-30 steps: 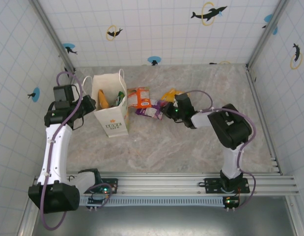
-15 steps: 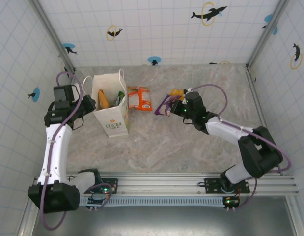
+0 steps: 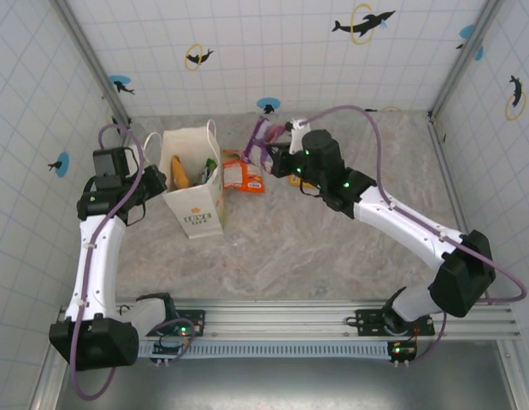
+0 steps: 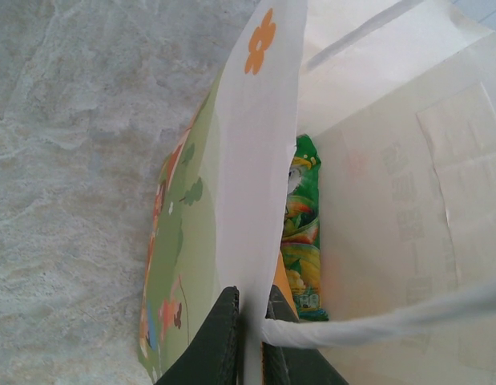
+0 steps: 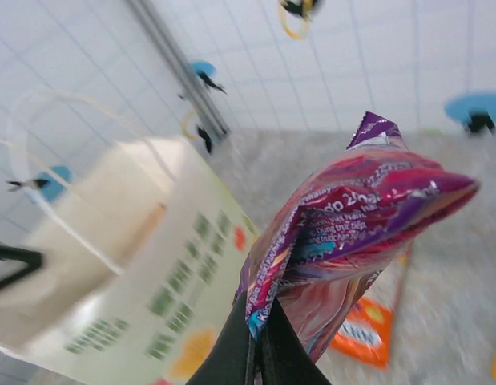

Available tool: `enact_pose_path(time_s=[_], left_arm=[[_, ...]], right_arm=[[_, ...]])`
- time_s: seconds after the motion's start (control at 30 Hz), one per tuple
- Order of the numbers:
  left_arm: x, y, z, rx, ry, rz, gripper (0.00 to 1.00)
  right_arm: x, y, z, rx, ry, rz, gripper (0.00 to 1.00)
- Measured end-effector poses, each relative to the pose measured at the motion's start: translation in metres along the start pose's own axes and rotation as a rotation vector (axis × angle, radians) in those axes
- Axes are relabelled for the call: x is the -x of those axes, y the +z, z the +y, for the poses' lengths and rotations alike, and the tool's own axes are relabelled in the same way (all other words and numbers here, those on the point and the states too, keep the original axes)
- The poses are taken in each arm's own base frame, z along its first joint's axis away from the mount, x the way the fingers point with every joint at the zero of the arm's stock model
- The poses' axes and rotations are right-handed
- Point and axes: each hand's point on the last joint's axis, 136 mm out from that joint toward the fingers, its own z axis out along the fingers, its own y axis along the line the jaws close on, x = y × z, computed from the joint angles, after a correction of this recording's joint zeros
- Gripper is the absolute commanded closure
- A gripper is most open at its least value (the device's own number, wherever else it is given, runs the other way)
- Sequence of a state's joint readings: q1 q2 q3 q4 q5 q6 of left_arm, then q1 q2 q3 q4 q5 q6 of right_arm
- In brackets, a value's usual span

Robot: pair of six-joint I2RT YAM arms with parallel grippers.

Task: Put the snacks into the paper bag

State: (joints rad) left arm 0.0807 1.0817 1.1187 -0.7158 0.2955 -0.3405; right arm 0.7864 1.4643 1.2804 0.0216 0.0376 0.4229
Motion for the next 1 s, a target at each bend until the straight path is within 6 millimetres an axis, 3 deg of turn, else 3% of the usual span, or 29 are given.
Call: enact_pose_path(time_s=[0.17,0.33,0.57,0.73,1.0], left_arm=[[0.0,0.0,-0.001,-0.003,0.0,0.002,0.97],[0.001,0.002,-0.001,-0.007,0.001,0.001,0.98],[0.001,0.002,-0.001,-0.007,0.0,0.001,0.96],[0.001,0.002,-0.001,-0.008,0.0,0.0,0.82],[0.001,0.001,-0.001,-0.008,-0.004,0.001,0.63]], right_arm=[[0.047,0.009,0.049,0.082,-0.09,-0.089,1.0],[0.069,0.025,0.093,0.148,-0.175,-0.134,1.0],[0.079,0.029,0.138,0.209,-0.264,-0.182,1.0],[0.084,0.023,0.162,0.246,-0.306,-0.221,1.0],[0.071,0.033,0.168,0.242,-0.33,-0.2,1.0]])
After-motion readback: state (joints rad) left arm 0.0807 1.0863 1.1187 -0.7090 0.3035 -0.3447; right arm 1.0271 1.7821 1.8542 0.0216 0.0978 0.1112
